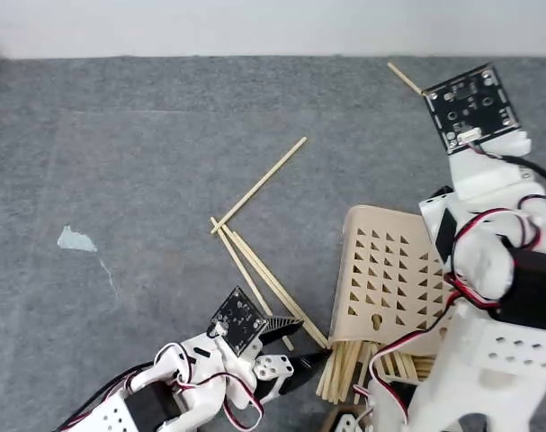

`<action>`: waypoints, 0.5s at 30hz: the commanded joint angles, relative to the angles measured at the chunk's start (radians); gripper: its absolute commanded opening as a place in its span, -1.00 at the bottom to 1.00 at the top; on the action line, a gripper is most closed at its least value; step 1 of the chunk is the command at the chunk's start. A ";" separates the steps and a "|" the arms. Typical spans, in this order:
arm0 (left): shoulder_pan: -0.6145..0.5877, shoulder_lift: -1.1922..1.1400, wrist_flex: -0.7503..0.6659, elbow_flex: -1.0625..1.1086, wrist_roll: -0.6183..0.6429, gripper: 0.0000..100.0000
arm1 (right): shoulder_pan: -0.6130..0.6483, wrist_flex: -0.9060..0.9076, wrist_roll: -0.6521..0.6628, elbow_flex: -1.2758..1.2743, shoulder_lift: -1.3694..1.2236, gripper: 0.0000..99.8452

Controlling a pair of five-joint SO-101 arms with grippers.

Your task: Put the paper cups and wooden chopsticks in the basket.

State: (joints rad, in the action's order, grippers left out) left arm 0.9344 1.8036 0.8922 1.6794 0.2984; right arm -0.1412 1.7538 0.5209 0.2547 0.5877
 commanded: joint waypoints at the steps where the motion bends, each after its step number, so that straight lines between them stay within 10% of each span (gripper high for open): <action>1: -0.003 0.017 0.008 -0.056 0.015 -0.61 | -0.002 0.028 0.002 0.003 0.018 -0.84; 15: 0.003 0.015 0.054 -0.131 0.064 -0.61 | -0.002 0.027 -0.032 0.003 0.018 -0.84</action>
State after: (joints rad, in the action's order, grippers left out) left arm 0.9344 1.8036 0.9168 1.6395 0.3368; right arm -0.1412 1.7538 0.5209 0.2532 0.5877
